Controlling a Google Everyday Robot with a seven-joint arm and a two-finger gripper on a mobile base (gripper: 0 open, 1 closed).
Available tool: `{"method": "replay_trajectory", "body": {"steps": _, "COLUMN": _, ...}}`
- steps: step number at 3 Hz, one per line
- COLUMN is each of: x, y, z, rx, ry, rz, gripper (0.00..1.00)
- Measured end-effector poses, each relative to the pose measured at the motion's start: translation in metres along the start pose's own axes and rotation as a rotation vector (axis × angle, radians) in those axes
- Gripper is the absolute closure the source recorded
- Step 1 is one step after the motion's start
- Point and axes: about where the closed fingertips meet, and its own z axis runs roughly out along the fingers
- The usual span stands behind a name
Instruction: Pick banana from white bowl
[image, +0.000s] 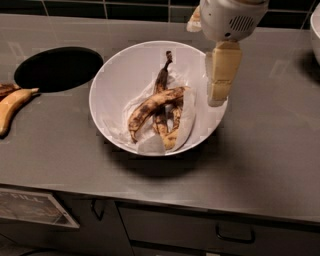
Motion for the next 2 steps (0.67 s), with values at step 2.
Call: {"method": "replay_trajectory", "body": {"steps": 2, "x": -0.025, "y": 0.0, "z": 0.028, "rx": -0.035, "ry": -0.071, "rz": -0.055, "gripper": 0.08}}
